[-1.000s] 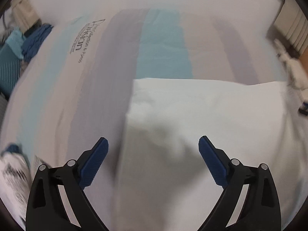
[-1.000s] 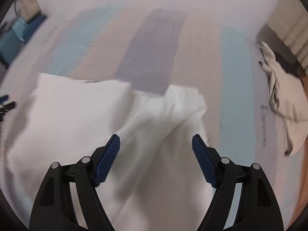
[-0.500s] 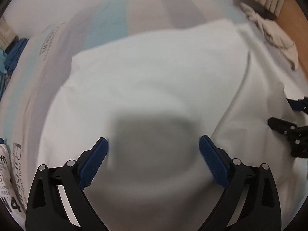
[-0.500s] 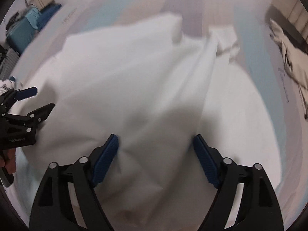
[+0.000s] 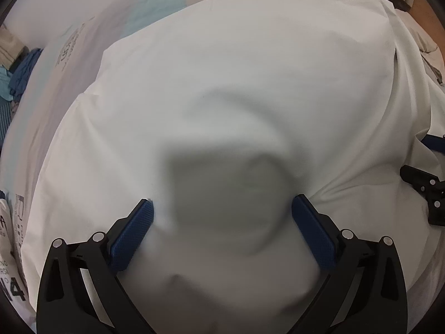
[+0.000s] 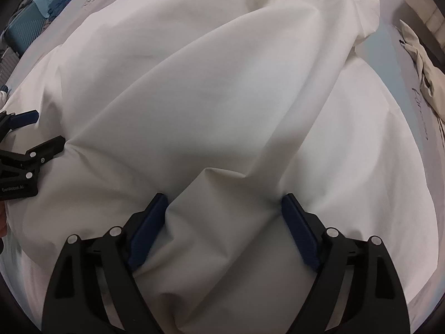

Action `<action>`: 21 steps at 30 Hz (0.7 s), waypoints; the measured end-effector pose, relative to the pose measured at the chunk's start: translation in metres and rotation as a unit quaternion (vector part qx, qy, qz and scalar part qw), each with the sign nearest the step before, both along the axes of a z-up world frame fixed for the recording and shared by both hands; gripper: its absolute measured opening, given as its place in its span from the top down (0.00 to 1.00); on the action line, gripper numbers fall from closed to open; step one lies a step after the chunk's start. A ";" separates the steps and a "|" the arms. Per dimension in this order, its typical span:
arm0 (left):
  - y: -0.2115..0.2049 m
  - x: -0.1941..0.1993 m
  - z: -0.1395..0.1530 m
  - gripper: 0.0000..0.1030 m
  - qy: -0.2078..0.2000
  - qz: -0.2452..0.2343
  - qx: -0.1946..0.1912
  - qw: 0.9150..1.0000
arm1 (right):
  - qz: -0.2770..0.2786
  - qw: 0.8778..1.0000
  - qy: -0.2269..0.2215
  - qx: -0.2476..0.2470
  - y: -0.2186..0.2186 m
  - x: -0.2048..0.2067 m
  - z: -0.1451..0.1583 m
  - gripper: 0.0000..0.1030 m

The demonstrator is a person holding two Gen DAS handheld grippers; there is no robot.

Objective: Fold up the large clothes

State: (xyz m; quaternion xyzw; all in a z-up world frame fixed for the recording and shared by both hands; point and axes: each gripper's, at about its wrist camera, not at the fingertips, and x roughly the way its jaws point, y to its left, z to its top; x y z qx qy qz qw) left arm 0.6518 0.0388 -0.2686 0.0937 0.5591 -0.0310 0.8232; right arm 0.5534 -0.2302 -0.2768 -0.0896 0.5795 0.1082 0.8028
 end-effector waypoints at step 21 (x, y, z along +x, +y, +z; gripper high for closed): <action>-0.013 -0.074 0.033 0.09 -0.029 -0.002 -0.026 0.999 | -0.013 0.998 -0.057 -0.007 -0.002 -0.062 0.045 0.14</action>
